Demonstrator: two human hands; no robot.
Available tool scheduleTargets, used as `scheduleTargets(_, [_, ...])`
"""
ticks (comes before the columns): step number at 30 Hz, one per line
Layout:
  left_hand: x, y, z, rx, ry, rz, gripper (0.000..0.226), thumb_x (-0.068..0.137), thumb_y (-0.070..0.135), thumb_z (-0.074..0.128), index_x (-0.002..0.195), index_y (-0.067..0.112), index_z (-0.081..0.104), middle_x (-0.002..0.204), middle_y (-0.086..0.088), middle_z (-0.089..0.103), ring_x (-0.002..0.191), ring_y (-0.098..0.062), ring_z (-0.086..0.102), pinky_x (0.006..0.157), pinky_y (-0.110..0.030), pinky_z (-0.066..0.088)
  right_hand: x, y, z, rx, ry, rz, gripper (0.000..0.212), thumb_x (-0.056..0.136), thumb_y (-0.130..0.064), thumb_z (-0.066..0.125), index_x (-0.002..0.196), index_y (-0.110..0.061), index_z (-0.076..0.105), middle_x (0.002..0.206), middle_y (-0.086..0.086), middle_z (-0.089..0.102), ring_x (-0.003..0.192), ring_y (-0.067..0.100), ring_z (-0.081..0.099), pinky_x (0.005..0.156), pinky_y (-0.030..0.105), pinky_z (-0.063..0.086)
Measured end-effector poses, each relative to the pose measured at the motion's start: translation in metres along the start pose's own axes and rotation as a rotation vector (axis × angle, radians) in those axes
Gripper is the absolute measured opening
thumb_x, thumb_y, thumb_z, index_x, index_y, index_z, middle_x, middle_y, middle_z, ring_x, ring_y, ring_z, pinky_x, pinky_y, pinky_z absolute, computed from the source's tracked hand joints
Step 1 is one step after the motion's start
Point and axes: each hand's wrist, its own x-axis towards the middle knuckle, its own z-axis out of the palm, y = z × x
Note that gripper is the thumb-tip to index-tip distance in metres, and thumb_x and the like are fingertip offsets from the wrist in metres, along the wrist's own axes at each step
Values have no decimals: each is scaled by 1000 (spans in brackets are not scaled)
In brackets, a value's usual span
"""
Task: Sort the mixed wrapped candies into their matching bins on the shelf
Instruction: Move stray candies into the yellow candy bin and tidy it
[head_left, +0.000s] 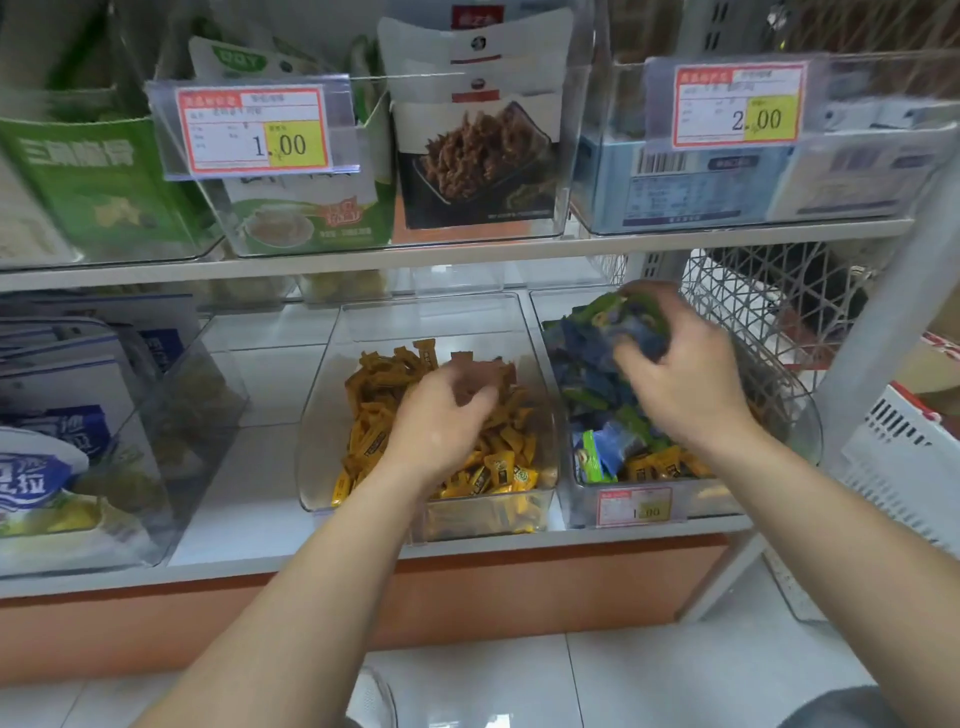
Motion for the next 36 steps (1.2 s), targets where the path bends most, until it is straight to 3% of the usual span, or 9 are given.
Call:
scheduleTargets(4, [15,-18,6,473,-126,152,42,90,40,61,131,32,59,137,4,57,127,-19,49,98,-29,41,8,39,-1,-442,-142,3,43,98,-16,53,141,-16,52,142,13,49,116,40,56,86,44,50])
scheduleTargets(8, [28,-24,24,682,-331,249,72,81,66,61,145,41,42,158,7,32,145,-21,25,115,-40,24,11,37,5,-687,-333,291,53,100,-37,41,149,-18,33,154,13,35,133,43,37,100,53,45])
scheduleTargets(11, [36,-38,27,810,-487,199,85,76,73,62,150,44,31,159,5,31,145,-25,27,115,-46,26,16,12,10,-686,-259,131,62,92,-47,47,146,-16,40,149,14,42,135,40,38,105,51,38])
scheduleTargets(14, [43,-50,18,793,-409,153,76,77,71,61,145,47,37,154,7,41,137,-24,41,103,-40,40,9,-11,31,-500,-426,-70,66,84,-57,47,139,-22,49,142,5,49,132,31,42,106,42,40])
scheduleTargets(18, [48,-60,2,698,-282,93,51,74,64,62,122,46,59,118,13,66,100,-13,60,70,-26,46,-8,-4,56,-532,-604,-43,93,74,-73,39,153,-24,29,159,3,25,145,29,24,118,45,27])
scheduleTargets(23, [50,-68,-25,692,-73,2,31,81,58,62,108,43,66,104,17,66,95,-13,62,70,-28,45,-13,7,66,-543,-560,-42,95,72,-78,26,153,-29,27,157,2,32,142,28,28,117,45,23])
scheduleTargets(28, [53,-70,-40,964,64,-152,33,89,45,54,112,26,69,109,-3,63,103,-28,59,82,-39,51,-18,9,69,-517,-528,-55,87,77,-71,34,153,-28,30,151,0,44,138,26,36,113,41,27])
scheduleTargets(31, [52,-54,-30,833,102,-32,31,89,34,54,115,25,68,117,-2,62,107,-27,59,82,-36,49,-19,8,70,-529,-517,-57,88,77,-69,33,152,-23,32,151,2,45,137,26,38,113,40,28])
scheduleTargets(36, [62,-22,19,718,-404,190,69,70,56,67,133,32,53,134,3,55,119,-23,56,90,-36,50,-20,7,71,-535,-503,-65,90,76,-68,31,152,-21,31,149,3,45,136,27,39,112,40,28])
